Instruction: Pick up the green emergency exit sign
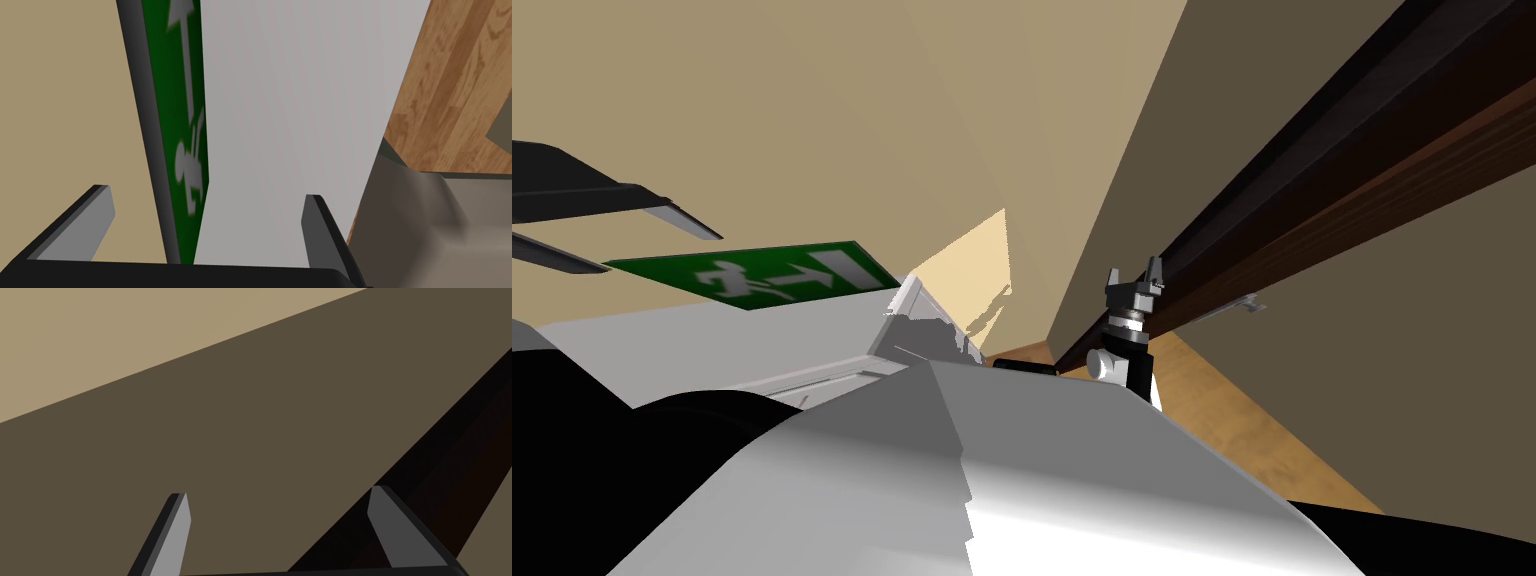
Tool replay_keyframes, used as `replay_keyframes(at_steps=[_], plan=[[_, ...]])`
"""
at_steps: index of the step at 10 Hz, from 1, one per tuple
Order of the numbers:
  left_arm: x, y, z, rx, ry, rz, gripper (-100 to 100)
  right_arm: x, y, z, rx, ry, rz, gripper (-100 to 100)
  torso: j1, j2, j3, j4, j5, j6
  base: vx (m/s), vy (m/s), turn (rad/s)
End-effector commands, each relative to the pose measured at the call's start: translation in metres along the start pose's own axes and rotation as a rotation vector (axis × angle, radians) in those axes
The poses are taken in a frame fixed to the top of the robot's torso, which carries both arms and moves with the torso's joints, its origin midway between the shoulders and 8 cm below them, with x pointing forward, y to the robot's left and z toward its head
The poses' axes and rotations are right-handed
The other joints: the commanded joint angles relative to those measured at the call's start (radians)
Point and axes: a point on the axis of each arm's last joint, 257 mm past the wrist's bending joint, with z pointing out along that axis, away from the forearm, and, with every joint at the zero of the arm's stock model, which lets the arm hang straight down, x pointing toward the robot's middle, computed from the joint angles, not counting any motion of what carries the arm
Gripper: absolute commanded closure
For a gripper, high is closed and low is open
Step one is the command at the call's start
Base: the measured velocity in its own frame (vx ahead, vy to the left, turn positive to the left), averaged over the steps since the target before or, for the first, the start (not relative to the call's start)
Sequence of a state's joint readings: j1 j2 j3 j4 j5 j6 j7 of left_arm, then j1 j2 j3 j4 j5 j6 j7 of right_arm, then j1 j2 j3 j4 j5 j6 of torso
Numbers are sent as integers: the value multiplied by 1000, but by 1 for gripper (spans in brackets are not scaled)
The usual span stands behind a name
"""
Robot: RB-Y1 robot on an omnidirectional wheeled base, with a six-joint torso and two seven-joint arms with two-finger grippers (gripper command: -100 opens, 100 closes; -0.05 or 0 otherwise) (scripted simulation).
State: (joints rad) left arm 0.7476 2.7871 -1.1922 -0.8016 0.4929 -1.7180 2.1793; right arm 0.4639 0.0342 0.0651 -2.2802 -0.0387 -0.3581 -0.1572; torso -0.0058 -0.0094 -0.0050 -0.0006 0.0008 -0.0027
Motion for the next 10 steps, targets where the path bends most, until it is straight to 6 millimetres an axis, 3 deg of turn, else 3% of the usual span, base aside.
replay_keyframes(at_steps=[1,4,10], plan=[[0,0,0,0,0,0,-100,0,0,0,0,0,0,0,0,0,0,0,0,0,0,0,0],[0,0,0,0,0,0,-100,0,0,0,0,0,0,0,-1,1,0,0,0,0,0,-1,18],[-25,-23,-7,80,-124,34,-100,0,0,0,0,0,0,0,-1,5,3,1,0,0,-50,-10,-8]])
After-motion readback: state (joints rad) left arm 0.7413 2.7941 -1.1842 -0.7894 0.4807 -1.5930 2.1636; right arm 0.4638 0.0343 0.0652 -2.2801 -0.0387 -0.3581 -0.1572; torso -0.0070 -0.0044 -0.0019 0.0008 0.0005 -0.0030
